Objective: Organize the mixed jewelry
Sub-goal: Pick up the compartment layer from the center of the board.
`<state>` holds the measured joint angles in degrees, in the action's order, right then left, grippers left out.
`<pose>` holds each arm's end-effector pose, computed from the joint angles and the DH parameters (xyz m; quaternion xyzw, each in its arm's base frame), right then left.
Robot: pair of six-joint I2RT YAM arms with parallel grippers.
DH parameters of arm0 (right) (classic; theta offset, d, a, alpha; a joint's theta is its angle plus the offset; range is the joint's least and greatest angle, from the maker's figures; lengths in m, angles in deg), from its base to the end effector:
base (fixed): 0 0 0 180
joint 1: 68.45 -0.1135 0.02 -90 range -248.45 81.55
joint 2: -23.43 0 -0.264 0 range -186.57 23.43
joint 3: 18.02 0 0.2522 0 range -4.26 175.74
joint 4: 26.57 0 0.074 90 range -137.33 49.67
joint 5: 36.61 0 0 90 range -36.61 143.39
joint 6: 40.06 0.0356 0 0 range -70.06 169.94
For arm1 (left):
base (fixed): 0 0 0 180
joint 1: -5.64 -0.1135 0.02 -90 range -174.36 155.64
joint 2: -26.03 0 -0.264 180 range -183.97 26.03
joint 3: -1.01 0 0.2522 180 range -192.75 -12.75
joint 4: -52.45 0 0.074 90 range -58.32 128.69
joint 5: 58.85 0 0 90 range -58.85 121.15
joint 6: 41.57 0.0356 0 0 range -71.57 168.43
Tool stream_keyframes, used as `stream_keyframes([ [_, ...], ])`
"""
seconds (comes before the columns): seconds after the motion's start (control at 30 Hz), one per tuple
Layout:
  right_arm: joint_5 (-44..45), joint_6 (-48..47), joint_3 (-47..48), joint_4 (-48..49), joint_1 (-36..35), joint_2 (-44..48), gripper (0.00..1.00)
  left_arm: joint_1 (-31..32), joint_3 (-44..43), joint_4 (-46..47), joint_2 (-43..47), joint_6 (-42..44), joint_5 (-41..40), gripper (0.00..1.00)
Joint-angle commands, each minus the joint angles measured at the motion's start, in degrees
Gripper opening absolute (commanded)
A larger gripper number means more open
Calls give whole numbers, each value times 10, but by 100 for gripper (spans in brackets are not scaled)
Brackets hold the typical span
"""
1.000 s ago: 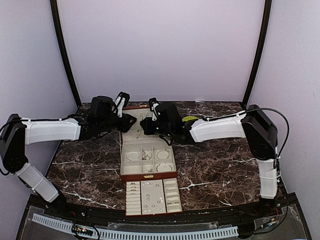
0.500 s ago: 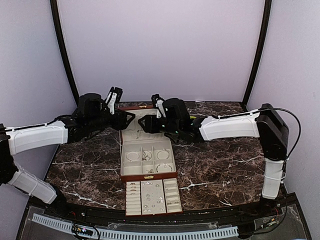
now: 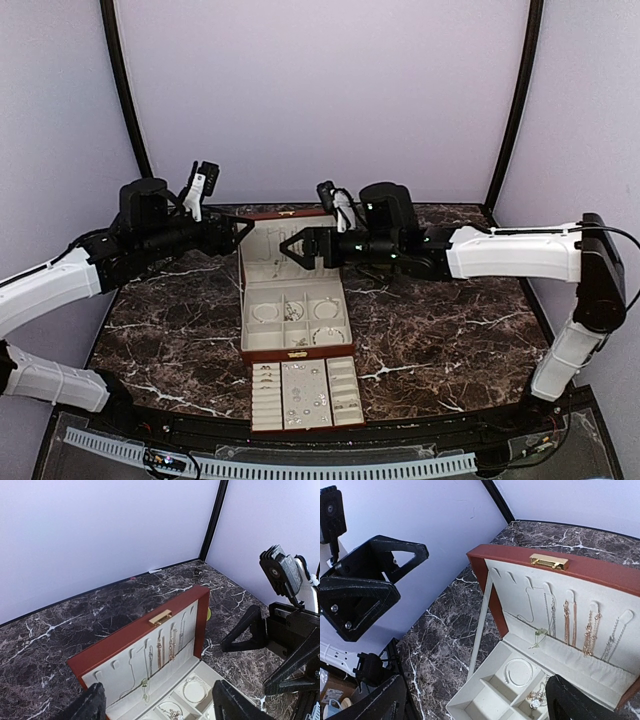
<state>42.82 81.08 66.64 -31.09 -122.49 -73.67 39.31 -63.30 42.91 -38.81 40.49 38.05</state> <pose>0.2315 0.3302 0.2894 -0.2126 0.7734 0.4555 0.3862 0.2203 -0.1519 0.3310 0.2080 0.7372 -0.2708 0.5830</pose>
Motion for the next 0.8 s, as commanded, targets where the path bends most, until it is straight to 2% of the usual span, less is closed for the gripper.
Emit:
stream_keyframes([
  [0.0, 14, 21, -23, -76, -3, 45, 98, -6, 4, -57, 41, 4, -6, 77],
  [0.23, 99, 73, -67, -189, -25, 107, 98, -6, 13, -99, 87, -16, -15, 78],
  [0.43, 203, 167, -108, -303, -62, 158, 98, -7, 54, -135, 128, -53, -9, 78],
  [0.63, 240, 298, -184, -338, -150, 200, 90, -6, 100, -155, 148, -56, -39, 78],
  [0.77, 262, 384, -218, -339, -217, 190, 85, -6, 86, -155, 142, -26, -40, 78],
])
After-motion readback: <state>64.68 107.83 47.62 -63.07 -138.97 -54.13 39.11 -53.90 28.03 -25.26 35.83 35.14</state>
